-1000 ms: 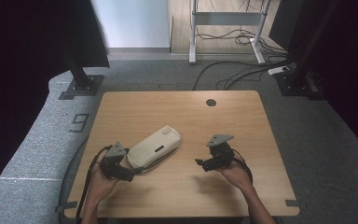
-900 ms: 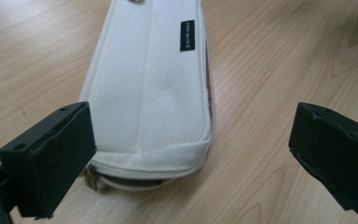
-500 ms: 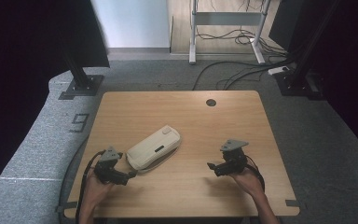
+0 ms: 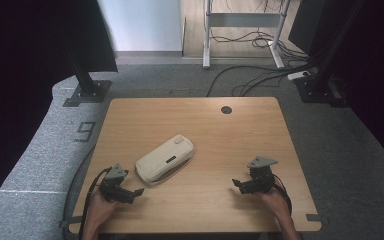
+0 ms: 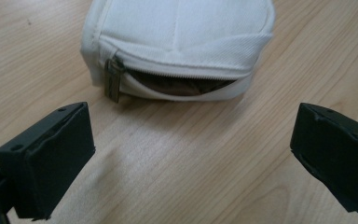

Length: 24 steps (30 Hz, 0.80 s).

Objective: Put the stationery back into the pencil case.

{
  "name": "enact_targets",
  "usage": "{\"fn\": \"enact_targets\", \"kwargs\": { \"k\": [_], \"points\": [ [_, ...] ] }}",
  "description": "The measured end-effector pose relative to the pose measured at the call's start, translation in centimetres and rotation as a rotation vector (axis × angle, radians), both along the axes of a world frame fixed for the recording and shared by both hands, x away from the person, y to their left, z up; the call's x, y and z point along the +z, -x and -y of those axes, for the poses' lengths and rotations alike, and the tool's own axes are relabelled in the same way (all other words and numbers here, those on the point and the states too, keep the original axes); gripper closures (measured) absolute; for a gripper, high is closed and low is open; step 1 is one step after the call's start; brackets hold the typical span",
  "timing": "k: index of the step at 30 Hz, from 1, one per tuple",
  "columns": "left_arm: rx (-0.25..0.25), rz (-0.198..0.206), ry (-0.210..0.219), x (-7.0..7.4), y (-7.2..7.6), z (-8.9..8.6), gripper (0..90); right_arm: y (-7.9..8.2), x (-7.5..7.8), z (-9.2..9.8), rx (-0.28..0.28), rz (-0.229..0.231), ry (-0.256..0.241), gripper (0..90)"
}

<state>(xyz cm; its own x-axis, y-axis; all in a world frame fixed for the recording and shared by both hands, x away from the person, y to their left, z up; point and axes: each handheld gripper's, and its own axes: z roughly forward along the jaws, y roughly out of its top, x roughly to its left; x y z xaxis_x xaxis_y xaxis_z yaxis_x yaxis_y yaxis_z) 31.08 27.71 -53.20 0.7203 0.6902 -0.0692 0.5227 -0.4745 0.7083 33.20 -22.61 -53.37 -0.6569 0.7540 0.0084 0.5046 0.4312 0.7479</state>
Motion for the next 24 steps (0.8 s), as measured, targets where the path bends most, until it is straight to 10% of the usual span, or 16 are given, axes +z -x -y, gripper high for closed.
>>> {"fn": "enact_targets", "kwargs": {
  "k": [24],
  "points": [
    [0.033, -0.009, -0.094, -1.5, 0.6, 0.7, 0.0, 1.0, -2.2, 0.0, -0.017, -0.037, 0.030, 0.0]
  ]
}}
